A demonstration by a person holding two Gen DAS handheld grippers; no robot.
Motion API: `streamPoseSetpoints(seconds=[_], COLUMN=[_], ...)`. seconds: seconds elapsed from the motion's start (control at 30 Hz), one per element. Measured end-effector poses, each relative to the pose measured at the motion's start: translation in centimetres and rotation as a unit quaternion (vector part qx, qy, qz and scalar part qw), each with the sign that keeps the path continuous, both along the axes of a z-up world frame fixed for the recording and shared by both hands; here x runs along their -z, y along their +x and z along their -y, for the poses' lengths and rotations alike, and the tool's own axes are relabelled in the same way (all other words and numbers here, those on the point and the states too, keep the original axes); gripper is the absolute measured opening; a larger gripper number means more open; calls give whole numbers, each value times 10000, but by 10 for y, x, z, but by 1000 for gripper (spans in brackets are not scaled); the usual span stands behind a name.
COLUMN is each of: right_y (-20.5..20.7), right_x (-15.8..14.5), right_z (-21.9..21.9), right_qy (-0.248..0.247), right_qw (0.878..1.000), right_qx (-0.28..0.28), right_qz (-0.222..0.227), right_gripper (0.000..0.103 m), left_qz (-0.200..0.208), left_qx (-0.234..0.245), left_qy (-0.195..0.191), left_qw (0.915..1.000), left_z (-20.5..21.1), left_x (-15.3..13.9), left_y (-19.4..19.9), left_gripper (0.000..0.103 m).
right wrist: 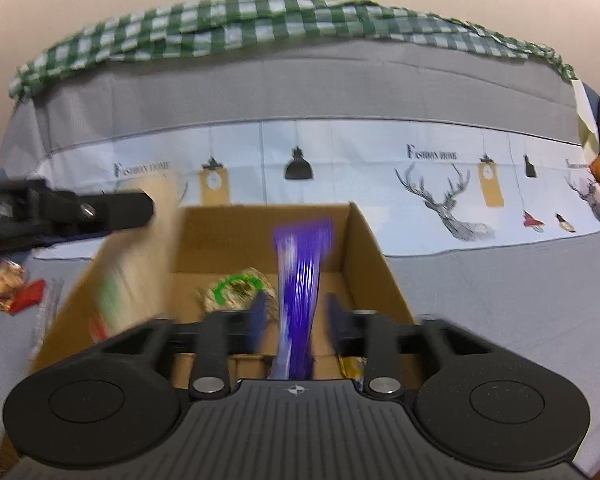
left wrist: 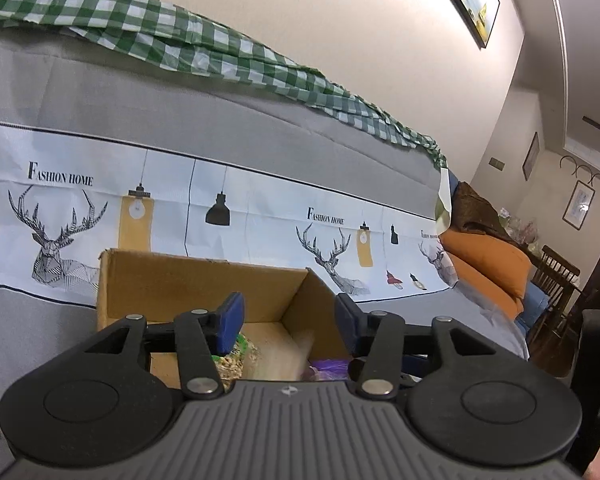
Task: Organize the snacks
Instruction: 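Open the right gripper dropping the purple bar while the left drops the peanut-candy pack into the box, then move both open grippers from the box down to the remaining snacks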
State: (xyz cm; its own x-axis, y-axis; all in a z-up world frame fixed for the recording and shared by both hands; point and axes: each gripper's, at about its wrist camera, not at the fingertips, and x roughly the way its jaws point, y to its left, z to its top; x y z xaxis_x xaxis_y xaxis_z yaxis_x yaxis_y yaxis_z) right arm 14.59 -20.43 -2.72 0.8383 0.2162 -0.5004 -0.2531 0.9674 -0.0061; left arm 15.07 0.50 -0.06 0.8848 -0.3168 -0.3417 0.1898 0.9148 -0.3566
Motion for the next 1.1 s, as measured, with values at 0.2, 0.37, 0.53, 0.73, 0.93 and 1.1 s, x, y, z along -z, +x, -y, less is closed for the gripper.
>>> streamPoseSetpoints(seconds=[0.2, 0.37, 0.53, 0.73, 0.93, 1.1], right_y=[-2, -11, -22, -33, -49, -63], right_x=[0, -1, -3, -3, -2, 4], right_z=[-6, -24, -45, -70, -108, -150], right_qy=[51, 39, 138, 454, 592, 498], right_qw=[10000, 9999, 9997, 9987, 9951, 9880], right_qx=[61, -34, -121, -193, -754, -1417], right_qz=[24, 111, 168, 125, 254, 359], right_gripper=[56, 58, 58, 57, 25, 25], left_qz=[99, 66, 64, -368, -398, -971], left_qx=[-197, -393, -578, -660, -1491, -2150], left_qy=[94, 189, 459, 740, 1101, 1213], left_qw=[9997, 9990, 9973, 9944, 9819, 9642], left_z=[-14, -32, -55, -102, -157, -197], left_x=[0, 3, 4, -7, 12, 23], left_y=[-10, -21, -45, -55, -57, -49], left_gripper=[54, 54, 52, 50, 44, 27])
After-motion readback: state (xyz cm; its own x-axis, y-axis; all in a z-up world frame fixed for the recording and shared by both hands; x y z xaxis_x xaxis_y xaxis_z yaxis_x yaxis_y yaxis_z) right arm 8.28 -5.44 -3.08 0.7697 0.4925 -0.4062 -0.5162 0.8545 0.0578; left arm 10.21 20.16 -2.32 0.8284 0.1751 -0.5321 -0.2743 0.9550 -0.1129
